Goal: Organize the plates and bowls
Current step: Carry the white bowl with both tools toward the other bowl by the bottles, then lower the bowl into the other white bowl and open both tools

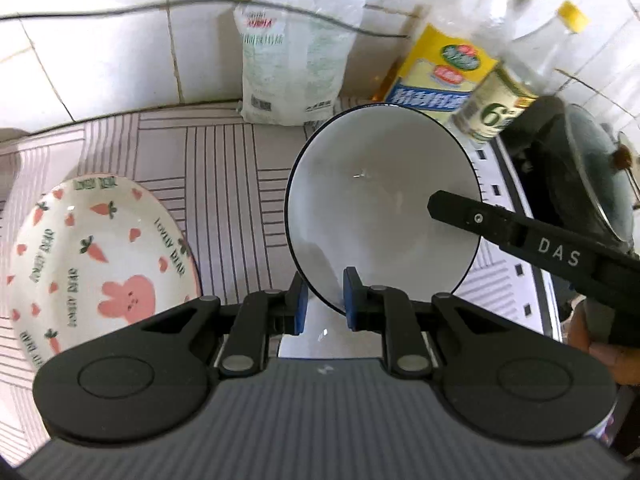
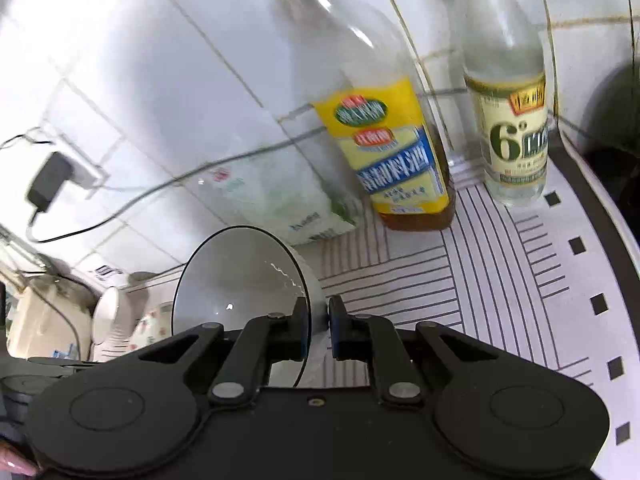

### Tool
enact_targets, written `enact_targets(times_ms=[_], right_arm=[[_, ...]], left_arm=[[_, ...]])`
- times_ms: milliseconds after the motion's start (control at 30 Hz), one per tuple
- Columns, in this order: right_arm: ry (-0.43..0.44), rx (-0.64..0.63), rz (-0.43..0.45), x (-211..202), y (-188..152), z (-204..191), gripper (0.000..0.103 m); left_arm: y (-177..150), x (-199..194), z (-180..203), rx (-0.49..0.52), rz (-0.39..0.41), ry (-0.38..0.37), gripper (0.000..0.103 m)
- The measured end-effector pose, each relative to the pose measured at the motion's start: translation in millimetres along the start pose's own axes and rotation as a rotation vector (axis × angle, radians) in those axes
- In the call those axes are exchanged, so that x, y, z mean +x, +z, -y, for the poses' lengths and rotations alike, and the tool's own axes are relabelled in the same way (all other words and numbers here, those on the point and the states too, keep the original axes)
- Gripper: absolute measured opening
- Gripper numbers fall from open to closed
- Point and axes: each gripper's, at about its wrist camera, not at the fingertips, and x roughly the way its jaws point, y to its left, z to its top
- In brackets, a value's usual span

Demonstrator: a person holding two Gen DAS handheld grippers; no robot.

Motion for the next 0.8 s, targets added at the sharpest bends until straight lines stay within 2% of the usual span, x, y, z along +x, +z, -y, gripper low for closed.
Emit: enact_targets(times_ms=[367,500,800], right_arm=[[0.043,-0.024,0.01,-57.8,-16.8,-18.5,0.013],[0.047,-0.036,0.019,-68.5,-27.1,-19.6,0.013],[0.041,-0.023,-0.028,-69.8,-57.7,-10.1,0.014]], left_arm=[[-36.9,-65.5,23.9,0.053,0.05,0.015,0.017],[-48.1,-70.0,29.7,0.065,0.045,0.027,0.017],[-77.1,-55.7,30.7,0.065,-0.016,0.049,0.017]])
